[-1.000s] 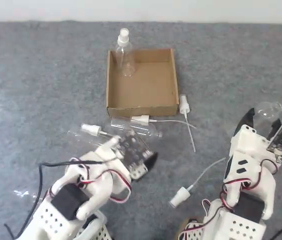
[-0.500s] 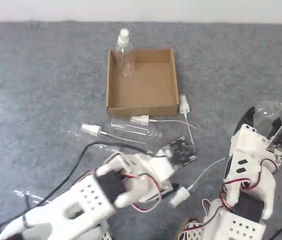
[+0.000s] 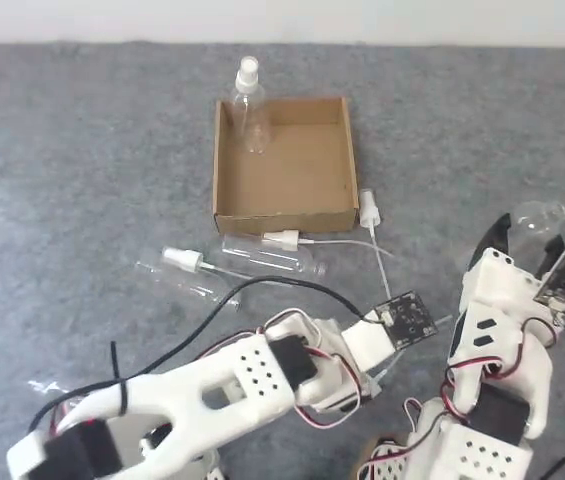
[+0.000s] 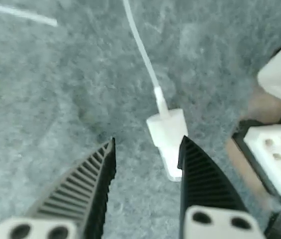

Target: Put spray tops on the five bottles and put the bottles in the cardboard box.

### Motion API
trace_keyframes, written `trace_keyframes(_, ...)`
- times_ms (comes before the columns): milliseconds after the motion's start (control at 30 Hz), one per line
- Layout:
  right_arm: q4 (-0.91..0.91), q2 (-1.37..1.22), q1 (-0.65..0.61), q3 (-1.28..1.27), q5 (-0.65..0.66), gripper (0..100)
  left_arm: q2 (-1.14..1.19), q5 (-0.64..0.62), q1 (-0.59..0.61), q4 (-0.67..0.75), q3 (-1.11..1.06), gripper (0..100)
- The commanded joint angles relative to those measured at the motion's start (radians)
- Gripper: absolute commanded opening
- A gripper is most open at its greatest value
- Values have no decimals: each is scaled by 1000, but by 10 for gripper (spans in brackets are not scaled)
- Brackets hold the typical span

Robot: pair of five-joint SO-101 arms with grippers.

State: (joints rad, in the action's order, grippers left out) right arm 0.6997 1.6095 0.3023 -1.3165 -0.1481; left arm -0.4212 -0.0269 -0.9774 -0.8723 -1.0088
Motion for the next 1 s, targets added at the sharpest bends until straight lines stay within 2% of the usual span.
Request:
trace_keyframes(0,-28,19,13,20,-3,103,49,-14,-17,25,87,189)
trace_keyframes(500,-28,21,13,18,-3,103,295,-8,-17,-86,286,185)
trace_keyframes(733,-28,21,13,18,-3,103,420,-5,-15,-189,410,103)
trace_keyframes(967,-28,21,13,18,-3,103,437,52,-12,-199,433,11)
